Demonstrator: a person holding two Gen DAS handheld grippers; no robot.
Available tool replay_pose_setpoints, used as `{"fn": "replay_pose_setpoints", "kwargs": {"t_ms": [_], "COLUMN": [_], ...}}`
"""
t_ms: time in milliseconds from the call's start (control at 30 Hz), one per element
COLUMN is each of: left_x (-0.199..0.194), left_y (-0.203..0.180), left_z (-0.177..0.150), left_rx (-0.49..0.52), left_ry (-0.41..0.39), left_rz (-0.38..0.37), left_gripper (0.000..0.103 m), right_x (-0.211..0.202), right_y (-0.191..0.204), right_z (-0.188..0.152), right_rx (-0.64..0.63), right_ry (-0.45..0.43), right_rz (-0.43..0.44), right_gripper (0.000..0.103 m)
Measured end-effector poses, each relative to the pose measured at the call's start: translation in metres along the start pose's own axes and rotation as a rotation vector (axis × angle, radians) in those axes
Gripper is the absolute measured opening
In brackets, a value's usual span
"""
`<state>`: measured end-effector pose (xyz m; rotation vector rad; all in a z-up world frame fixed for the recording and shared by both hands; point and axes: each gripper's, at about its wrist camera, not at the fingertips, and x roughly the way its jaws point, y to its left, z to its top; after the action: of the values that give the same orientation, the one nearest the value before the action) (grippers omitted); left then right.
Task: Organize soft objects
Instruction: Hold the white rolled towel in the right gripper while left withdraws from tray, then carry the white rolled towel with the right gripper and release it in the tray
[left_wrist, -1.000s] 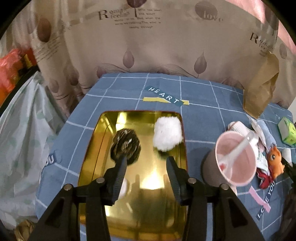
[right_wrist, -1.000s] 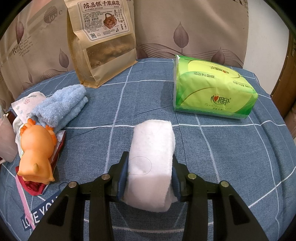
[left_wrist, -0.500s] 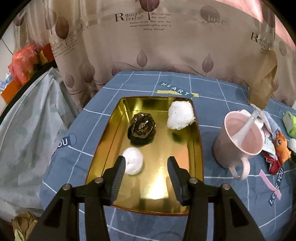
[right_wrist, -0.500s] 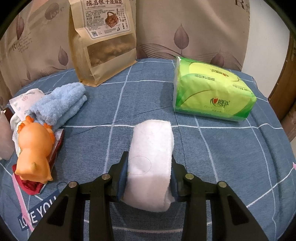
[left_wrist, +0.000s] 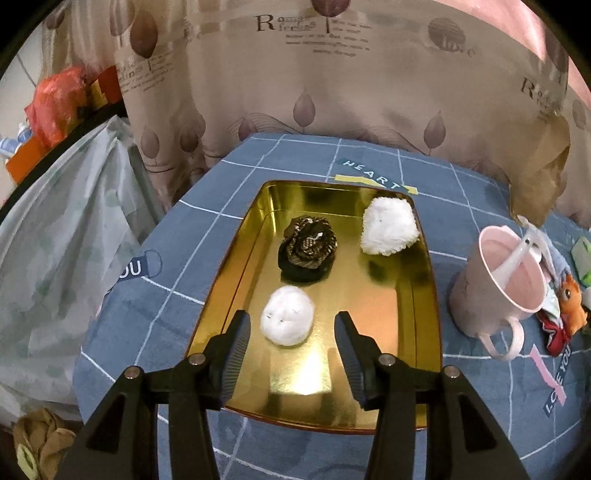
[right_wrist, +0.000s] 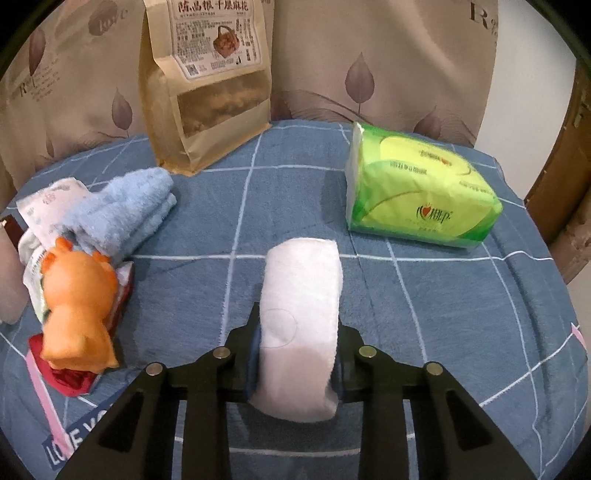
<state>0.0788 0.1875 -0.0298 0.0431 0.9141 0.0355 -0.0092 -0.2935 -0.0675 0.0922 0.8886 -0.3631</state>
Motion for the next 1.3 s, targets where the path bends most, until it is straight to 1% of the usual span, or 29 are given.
{"fn": "replay_pose_setpoints", "kwargs": {"t_ms": [133, 333, 433, 600, 700, 867, 1100, 1300], "left_x": [0.001, -0.001, -0.001, -0.001, -0.004, -0.005, -0.013, -0.022], "left_y": [0.010, 0.016, 0.017, 0.024, 0.029, 0.038, 0.055, 0.075], "left_z": [0.000, 0.001, 0.001, 0.002, 0.003, 0.004, 0.006, 0.008], "left_rx": [-0.030, -0.060, -0.064, -0.094, -0.113, -0.135, -0.175, -0.226], "left_ry": [-0.005, -0.009, -0.008, -0.009, -0.018, -0.023, -0.031, -0.055], "left_rz": [0.004, -0.013, -0.013, -0.017, -0.010, 0.009, 0.037, 0.055], "left_gripper": [0.048, 0.048, 0.048, 0.048, 0.048, 0.048, 0.048, 0.049], "right_x": [-0.014, -0.031, -0.042, -0.062, -0.076, -0.096, -0.124, -0.133], "right_y": [0.004, 0.013, 0.022, 0.052, 0.079, 0.137, 0.229, 0.295], "right_z": [0.008, 0.017, 0.019, 0.027, 0.032, 0.034, 0.021, 0.004], "right_rx": [-0.001, -0.011, -0.015, -0.061, -0.105, -0.200, -0.360, -0.469], "right_ry": [-0.029, -0.059, -0.074, -0.105, -0.126, -0.145, -0.151, -0.118], "right_rz": [-0.001, 0.016, 0.040, 0.106, 0.159, 0.274, 0.440, 0.556], "right_gripper": [0.027, 0.027, 0.027, 0.027, 0.027, 0.027, 0.027, 0.027]}}
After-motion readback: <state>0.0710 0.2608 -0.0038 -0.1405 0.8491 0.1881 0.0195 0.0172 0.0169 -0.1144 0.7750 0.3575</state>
